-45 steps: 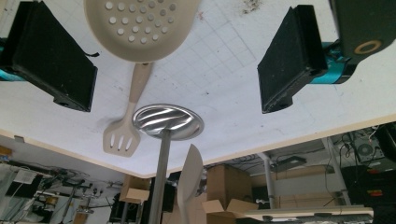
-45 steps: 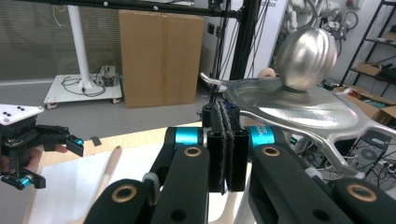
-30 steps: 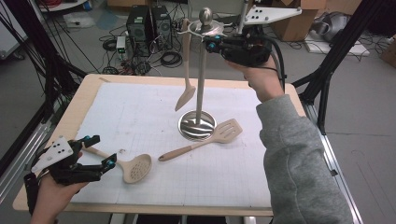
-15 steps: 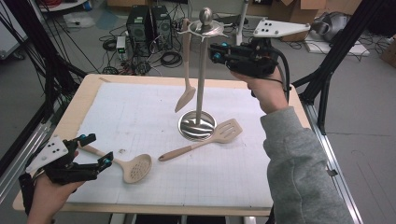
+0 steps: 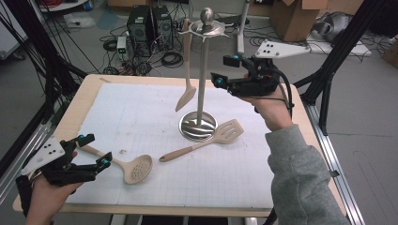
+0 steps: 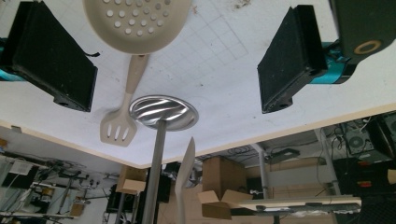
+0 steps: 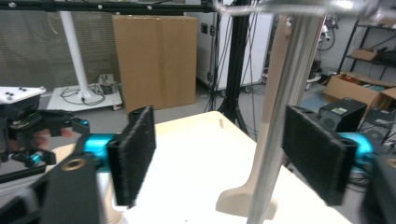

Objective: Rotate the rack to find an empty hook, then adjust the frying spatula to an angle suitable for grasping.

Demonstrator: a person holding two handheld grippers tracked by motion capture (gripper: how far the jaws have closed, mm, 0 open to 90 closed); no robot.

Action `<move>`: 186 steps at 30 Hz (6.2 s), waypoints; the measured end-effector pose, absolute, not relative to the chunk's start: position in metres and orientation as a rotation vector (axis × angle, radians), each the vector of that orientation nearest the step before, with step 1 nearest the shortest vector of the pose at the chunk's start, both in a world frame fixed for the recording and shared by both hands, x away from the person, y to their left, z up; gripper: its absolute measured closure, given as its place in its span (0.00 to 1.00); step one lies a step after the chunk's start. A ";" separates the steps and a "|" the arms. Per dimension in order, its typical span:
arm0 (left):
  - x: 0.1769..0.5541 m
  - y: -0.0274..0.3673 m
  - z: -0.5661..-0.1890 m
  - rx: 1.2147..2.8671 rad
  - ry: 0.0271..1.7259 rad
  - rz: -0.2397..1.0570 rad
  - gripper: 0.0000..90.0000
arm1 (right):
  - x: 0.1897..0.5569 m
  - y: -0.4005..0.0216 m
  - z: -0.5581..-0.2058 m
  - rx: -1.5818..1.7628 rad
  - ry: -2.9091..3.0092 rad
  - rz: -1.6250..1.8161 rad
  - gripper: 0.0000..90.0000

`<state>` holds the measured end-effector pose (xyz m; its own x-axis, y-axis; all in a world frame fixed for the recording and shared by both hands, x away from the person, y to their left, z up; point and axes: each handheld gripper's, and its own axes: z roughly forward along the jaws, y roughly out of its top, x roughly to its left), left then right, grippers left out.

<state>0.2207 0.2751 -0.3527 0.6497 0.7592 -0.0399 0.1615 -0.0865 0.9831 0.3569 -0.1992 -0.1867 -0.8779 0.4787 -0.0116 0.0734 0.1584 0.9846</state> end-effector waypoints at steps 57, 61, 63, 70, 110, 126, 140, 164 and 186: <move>0.220 0.243 -0.357 1.688 0.719 0.580 0.14 | 0.307 -0.232 -0.340 0.587 2.266 1.682 0.18; 0.220 0.242 -0.358 1.694 0.718 0.578 0.14 | 0.308 -0.224 -0.343 0.570 2.301 1.655 0.22; 0.220 0.242 -0.359 1.693 0.719 0.577 0.14 | 0.308 -0.220 -0.344 0.556 2.313 1.636 0.23; 0.220 0.241 -0.360 1.698 0.719 0.573 0.14 | 0.308 -0.212 -0.352 0.545 2.339 1.619 0.30; 0.213 0.248 -0.371 1.729 0.760 0.562 0.14 | 0.344 -0.173 -0.405 0.649 2.494 1.496 0.99; 0.210 0.250 -0.374 1.739 0.773 0.558 0.14 | 0.359 -0.156 -0.426 0.698 2.548 1.389 0.99; 0.209 0.251 -0.377 1.749 0.780 0.552 0.14 | 0.371 -0.151 -0.439 0.753 2.551 1.324 0.99; 0.210 0.249 -0.381 1.769 0.780 0.535 0.14 | 0.381 -0.141 -0.447 0.788 2.541 1.224 1.00; 0.211 0.248 -0.382 1.775 0.776 0.529 0.14 | 0.375 -0.145 -0.444 0.845 2.518 1.149 1.00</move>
